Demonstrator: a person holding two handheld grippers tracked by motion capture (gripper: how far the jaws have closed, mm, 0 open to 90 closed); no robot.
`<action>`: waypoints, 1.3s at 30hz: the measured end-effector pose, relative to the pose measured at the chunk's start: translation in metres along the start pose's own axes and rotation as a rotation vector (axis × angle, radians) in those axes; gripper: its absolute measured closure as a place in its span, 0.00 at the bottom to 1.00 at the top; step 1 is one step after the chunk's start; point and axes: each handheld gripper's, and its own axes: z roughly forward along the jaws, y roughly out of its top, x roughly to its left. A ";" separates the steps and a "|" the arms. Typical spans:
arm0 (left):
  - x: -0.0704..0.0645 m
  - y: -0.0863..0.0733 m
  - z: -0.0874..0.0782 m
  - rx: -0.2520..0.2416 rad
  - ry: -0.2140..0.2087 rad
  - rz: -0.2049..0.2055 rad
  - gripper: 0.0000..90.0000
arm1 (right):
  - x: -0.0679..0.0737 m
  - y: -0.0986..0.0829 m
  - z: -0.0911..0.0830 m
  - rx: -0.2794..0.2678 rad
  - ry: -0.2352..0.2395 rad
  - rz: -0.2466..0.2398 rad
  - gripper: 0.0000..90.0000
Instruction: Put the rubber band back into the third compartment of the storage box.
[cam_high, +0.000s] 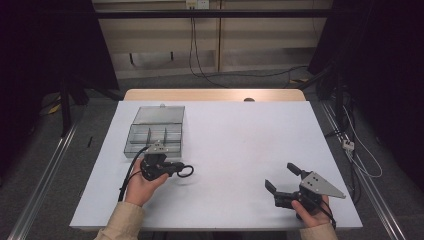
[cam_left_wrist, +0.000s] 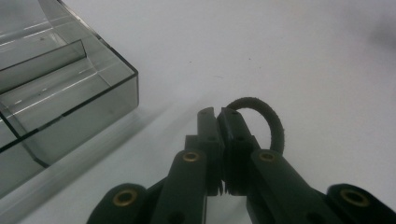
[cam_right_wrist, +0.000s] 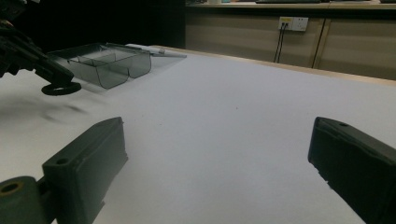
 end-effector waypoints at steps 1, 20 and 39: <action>0.001 0.001 -0.001 0.004 0.002 0.004 0.98 | 0.000 0.000 0.000 -0.001 0.002 0.000 0.04; 0.010 0.016 -0.012 0.019 0.018 -0.016 0.98 | 0.000 0.000 0.001 0.001 0.013 0.001 0.04; 0.017 0.032 -0.019 0.025 0.031 -0.023 0.98 | 0.001 -0.001 0.002 0.004 0.024 0.004 0.04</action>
